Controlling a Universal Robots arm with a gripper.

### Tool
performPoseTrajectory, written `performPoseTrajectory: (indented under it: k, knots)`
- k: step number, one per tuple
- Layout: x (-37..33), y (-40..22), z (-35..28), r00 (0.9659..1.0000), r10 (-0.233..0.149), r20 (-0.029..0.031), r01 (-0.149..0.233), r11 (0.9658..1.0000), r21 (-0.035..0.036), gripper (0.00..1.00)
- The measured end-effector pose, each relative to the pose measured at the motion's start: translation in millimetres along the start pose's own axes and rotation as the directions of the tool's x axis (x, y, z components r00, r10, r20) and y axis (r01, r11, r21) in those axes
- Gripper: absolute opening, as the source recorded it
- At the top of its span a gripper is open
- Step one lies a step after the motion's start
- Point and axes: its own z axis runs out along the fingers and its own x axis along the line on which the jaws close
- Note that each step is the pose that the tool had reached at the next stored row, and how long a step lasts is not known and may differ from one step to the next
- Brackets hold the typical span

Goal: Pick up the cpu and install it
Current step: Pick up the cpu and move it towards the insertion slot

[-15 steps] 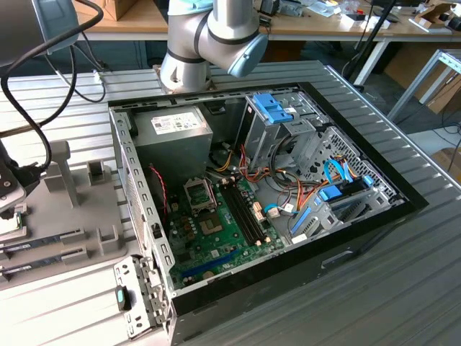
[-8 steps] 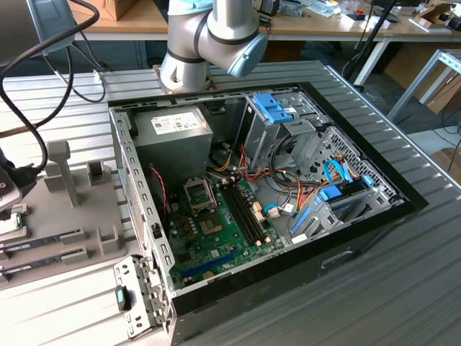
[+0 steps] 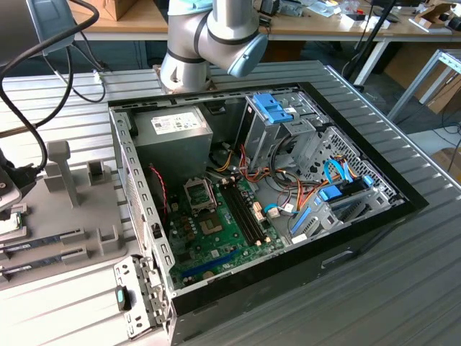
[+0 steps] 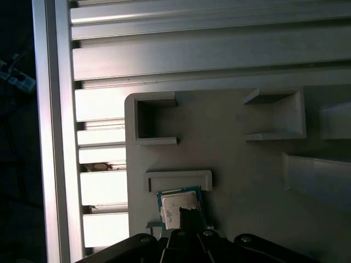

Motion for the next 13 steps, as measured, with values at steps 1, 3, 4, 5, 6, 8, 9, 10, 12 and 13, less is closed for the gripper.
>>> performPoseTrajectory:
  k: [1, 3, 4, 5, 6, 8, 9, 10, 12, 13]
  knots:
    - [0.1, 0.0, 0.0, 1.0000, 0.000, -0.0001, 0.000, 1.0000, 0.0001, 0.11]
    - [0.1, 0.0, 0.0, 1.0000, 0.000, -0.0001, 0.000, 1.0000, 0.0000, 0.11]
    - [0.2, 0.0, 0.0, 1.0000, 0.000, 0.0000, 0.000, 1.0000, 0.0001, 0.11]
    - [0.2, 0.0, 0.0, 1.0000, 0.000, -0.0001, 0.000, 1.0000, 0.0001, 0.17]
    - [0.3, 0.0, 0.0, 1.0000, 0.000, -0.0001, 0.000, 1.0000, 0.0000, 0.29]
    - [0.3, 0.0, 0.0, 1.0000, 0.000, 0.0000, 0.000, 1.0000, 0.0000, 0.36]
    - [0.3, 0.0, 0.0, 1.0000, 0.000, -0.0001, 0.000, 1.0000, 0.0001, 0.36]
    - [0.4, 0.0, 0.0, 1.0000, 0.000, -0.0001, 0.000, 1.0000, 0.0000, 0.42]
    - [0.4, 0.0, 0.0, 1.0000, 0.000, -0.0001, 0.000, 1.0000, 0.0000, 0.54]
    - [0.5, -0.1, 0.0, 1.0000, 0.000, -0.0001, 0.000, 1.0000, 0.0001, 0.60]
